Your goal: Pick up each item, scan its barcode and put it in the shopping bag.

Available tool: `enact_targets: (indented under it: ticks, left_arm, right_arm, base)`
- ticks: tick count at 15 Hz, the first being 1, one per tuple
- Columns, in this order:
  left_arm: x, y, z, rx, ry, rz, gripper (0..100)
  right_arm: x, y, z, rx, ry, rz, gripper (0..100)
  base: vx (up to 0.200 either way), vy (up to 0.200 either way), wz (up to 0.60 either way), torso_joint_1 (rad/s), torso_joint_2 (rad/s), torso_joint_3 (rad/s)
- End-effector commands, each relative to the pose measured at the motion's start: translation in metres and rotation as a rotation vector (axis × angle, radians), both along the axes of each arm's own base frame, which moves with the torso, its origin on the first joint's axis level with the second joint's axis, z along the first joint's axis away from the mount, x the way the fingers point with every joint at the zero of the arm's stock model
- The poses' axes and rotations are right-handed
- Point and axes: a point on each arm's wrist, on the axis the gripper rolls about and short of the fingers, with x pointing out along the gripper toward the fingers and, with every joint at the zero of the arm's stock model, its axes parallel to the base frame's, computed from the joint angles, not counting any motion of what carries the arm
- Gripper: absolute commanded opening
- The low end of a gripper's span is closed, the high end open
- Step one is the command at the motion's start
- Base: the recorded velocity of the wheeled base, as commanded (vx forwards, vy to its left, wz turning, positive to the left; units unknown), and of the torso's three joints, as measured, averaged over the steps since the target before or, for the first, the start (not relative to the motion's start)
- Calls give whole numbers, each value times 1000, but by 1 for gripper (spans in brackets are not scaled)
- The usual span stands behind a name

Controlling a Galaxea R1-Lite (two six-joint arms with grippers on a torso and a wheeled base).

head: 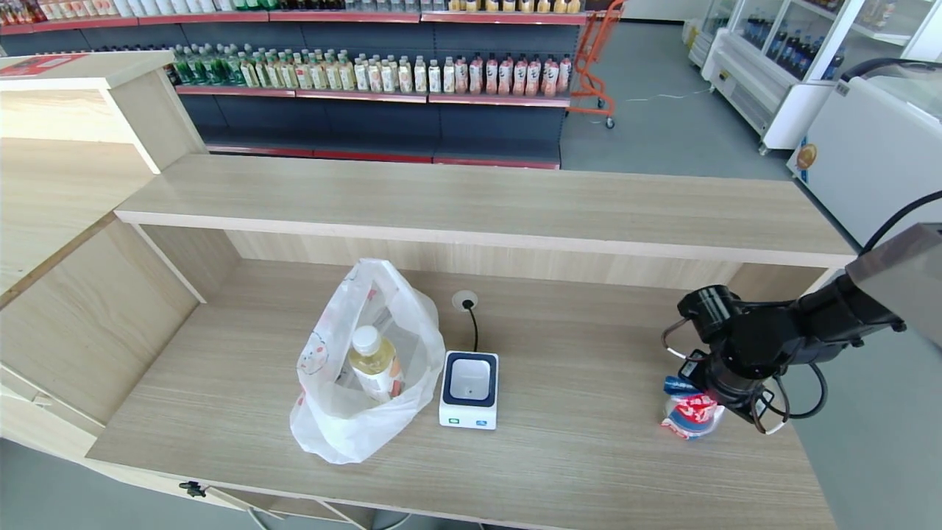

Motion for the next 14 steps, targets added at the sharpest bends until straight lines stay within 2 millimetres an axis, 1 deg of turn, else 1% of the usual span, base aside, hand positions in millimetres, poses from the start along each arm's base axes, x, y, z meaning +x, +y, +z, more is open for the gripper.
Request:
enact_targets:
  ticks: [1, 2, 3, 4, 5, 6, 7, 8, 9, 11, 12, 13, 14]
  left_arm:
    - [0, 0, 0, 0, -1, 0, 100]
    - [0, 0, 0, 0, -1, 0, 100]
    - [0, 0, 0, 0, -1, 0, 100]
    - [0, 0, 0, 0, -1, 0, 100]
    - [0, 0, 0, 0, -1, 0, 100]
    - [0, 0, 0, 0, -1, 0, 100]
    - [0, 0, 0, 0, -1, 0, 100]
    - [0, 0, 0, 0, -1, 0, 100]
    - [0, 0, 0, 0, -1, 0, 100]
    - [0, 0, 0, 0, -1, 0, 100]
    - [0, 0, 0, 0, -1, 0, 100]
    - [0, 0, 0, 0, -1, 0, 100]
    - [0, 0, 0, 0, -1, 0, 100]
  right_arm:
    - [-3, 3, 35, -10, -104, 79, 0]
    - [-9, 3, 56, -1, -159, 155, 0]
    - [-22, 0, 81, -2, -209, 283, 0]
    - [-43, -8, 101, 11, -268, 433, 0]
    - [-64, -20, 111, 72, -348, 612, 0]
    - [-88, -33, 117, 141, -452, 828, 0]
    - [-106, -43, 117, 192, -532, 998, 0]
    - [-129, -53, 115, 247, -659, 1257, 0]
    - [-143, -53, 112, 274, -753, 1443, 0]
    - [-153, -45, 104, 223, -860, 1664, 0]
    - [-155, -41, 102, 200, -883, 1715, 0]
    - [-162, -34, 101, 177, -935, 1801, 0]
    - [-164, -27, 103, 185, -950, 1841, 0]
  base:
    - [0, 0, 0, 0, 0, 0]
    - [0, 0, 0, 0, 0, 0]
    - [0, 0, 0, 0, 0, 0]
    - [0, 0, 0, 0, 0, 0]
    - [0, 0, 0, 0, 0, 0]
    - [0, 0, 0, 0, 0, 0]
    - [0, 0, 0, 0, 0, 0]
    - [0, 0, 0, 0, 0, 0]
    - [0, 0, 0, 0, 0, 0]
    - [0, 0, 0, 0, 0, 0]
    - [0, 0, 0, 0, 0, 0]
    - [0, 0, 0, 0, 0, 0]
    - [0, 0, 0, 0, 0, 0]
